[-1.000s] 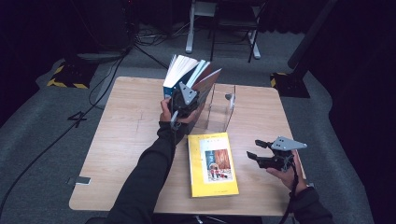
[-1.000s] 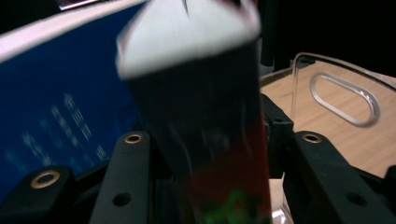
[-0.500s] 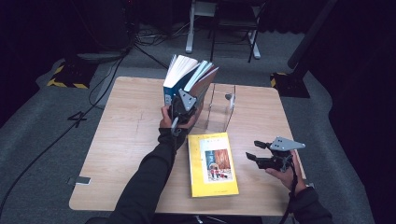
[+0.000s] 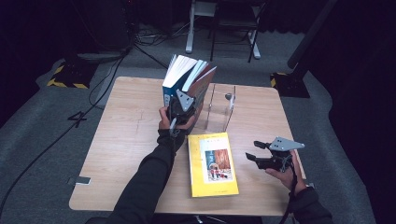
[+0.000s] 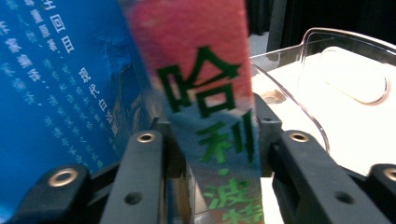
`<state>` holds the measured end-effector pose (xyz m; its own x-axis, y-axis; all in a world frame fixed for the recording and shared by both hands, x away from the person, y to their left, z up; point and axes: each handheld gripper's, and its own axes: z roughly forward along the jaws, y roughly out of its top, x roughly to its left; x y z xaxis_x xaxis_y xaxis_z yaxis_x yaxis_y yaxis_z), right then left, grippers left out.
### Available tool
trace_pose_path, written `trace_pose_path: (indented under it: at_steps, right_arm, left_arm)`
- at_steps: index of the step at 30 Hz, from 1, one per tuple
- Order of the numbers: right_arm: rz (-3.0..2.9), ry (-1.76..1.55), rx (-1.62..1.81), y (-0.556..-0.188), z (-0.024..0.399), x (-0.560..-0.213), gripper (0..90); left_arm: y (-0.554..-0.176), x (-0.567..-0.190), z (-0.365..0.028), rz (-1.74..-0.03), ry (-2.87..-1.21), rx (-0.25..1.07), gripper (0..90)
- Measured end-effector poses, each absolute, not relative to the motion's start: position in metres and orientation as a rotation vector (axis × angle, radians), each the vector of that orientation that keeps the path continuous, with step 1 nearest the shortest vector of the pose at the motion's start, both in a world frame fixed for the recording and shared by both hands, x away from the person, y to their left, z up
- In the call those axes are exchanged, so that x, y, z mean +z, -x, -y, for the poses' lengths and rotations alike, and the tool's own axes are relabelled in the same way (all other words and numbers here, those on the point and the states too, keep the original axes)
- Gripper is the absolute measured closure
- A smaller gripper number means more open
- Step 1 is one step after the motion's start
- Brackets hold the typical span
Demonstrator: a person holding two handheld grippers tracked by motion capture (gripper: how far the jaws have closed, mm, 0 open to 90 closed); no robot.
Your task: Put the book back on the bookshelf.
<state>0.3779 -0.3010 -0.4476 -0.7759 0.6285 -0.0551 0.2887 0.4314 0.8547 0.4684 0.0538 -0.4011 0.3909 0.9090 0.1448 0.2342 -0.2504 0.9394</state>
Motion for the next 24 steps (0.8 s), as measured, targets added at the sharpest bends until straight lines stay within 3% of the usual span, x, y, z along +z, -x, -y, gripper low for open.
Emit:
trace_pose_path:
  at_steps: [11, 24]
  right_arm:
    - [-2.341, -0.766, 1.273, -0.376, 0.299, -0.447, 36.9]
    - [-2.374, -0.744, 1.251, -0.374, 0.295, -0.447, 36.5]
  left_arm:
    - [-0.459, -0.397, -0.066, -0.987, -1.723, 0.857, 49.9]
    - [-0.437, -0.402, -0.092, -0.883, -1.840, 0.785, 42.7]
